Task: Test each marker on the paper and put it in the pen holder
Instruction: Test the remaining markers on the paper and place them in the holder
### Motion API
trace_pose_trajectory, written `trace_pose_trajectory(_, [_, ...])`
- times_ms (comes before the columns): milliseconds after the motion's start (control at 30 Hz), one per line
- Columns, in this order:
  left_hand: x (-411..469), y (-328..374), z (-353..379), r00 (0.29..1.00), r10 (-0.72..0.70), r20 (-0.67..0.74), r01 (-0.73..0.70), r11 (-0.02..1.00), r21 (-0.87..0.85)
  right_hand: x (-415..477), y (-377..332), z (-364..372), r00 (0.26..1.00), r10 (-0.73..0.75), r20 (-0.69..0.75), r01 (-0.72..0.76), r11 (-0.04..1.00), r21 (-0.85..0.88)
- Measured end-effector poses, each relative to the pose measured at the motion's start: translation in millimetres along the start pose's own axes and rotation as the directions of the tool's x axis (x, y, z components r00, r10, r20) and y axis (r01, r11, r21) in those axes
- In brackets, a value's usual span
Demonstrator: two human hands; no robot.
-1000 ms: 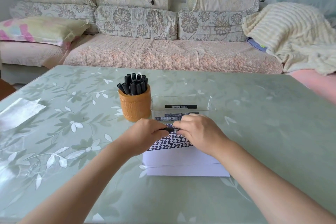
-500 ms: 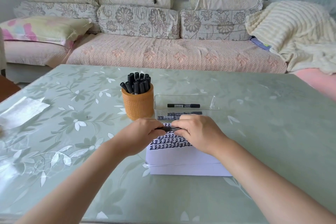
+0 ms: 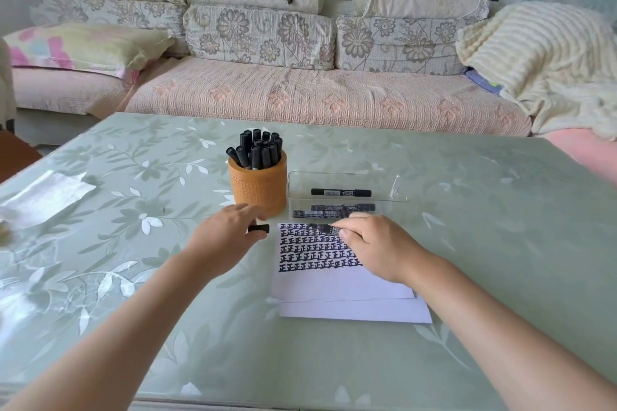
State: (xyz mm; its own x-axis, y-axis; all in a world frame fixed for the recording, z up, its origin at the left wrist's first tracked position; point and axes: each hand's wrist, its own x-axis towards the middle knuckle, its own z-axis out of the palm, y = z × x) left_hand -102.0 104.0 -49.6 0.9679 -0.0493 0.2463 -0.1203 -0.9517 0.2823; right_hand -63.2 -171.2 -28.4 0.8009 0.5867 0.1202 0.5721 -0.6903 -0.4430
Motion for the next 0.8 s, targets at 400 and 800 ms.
trace_pose_trajectory(400, [2.8,8.6,5.0,0.998,-0.067,-0.019,0.069,0.989,0.130,-6.2,7.5,3.6,0.996,-0.044,-0.071,0.054,0.988,0.143])
trace_pose_trajectory(800, [-15.4,95.7,36.0,0.885,0.451,-0.114,-0.464,0.876,-0.131,-23.9,27.4,-7.3,0.977,0.020,-0.211,0.050,0.945,0.323])
